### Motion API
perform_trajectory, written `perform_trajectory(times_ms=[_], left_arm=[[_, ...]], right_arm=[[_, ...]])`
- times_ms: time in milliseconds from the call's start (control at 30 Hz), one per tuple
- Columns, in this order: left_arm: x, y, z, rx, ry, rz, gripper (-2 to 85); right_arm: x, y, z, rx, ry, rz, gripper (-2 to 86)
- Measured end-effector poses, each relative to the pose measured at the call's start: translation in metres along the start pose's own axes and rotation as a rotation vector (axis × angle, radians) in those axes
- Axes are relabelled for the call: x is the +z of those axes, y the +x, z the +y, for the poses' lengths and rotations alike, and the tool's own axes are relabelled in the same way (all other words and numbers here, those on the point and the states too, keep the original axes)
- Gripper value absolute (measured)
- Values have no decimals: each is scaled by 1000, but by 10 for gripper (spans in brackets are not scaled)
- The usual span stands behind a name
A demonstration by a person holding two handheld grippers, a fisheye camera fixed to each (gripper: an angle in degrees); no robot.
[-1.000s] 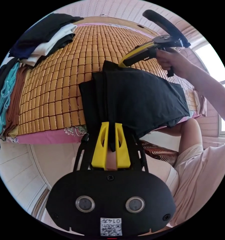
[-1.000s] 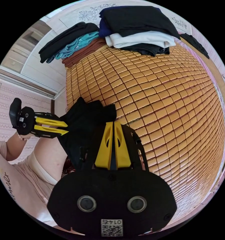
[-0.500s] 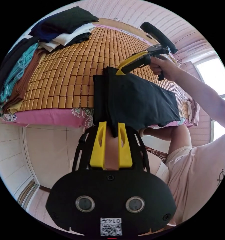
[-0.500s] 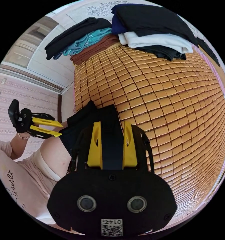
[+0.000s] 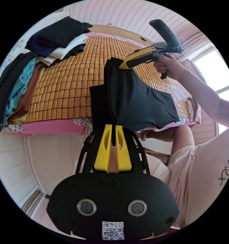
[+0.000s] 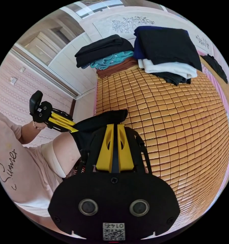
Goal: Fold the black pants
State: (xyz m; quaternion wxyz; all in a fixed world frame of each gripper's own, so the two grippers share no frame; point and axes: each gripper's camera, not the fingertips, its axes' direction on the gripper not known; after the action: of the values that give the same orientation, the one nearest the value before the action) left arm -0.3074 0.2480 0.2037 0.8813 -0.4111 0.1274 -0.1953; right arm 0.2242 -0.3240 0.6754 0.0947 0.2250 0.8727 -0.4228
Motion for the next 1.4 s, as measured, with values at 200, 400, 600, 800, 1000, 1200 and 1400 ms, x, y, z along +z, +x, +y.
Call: perform_trajectory(times_ms=[200,400,600,800,1000,1200,1400], left_arm=[[42,-23,1,-111,-124,-67,62],[38,-22,-8,-100,-45,-79,80],[79,-26,-39,-115,-75,54,93],[106,-7,-58,-77,-183,-70,48],[126,15,-67,-28,-216,-157,-6],[138,57,-99,28,-84,-113,-9],[174,98,-113,125,-178,-256,1]], right_arm=[[43,-8,-15,111,-72,61,68],[-31,0,109,384,62,175,102],[-83,-4,348,1005,274,208,123],[-41,-14,417,1182,305,51,89],[-45,-16,406,1057,284,66,16],[-87,1,426,1066,385,147,11],[-94,-25,441,1113,291,238,7]])
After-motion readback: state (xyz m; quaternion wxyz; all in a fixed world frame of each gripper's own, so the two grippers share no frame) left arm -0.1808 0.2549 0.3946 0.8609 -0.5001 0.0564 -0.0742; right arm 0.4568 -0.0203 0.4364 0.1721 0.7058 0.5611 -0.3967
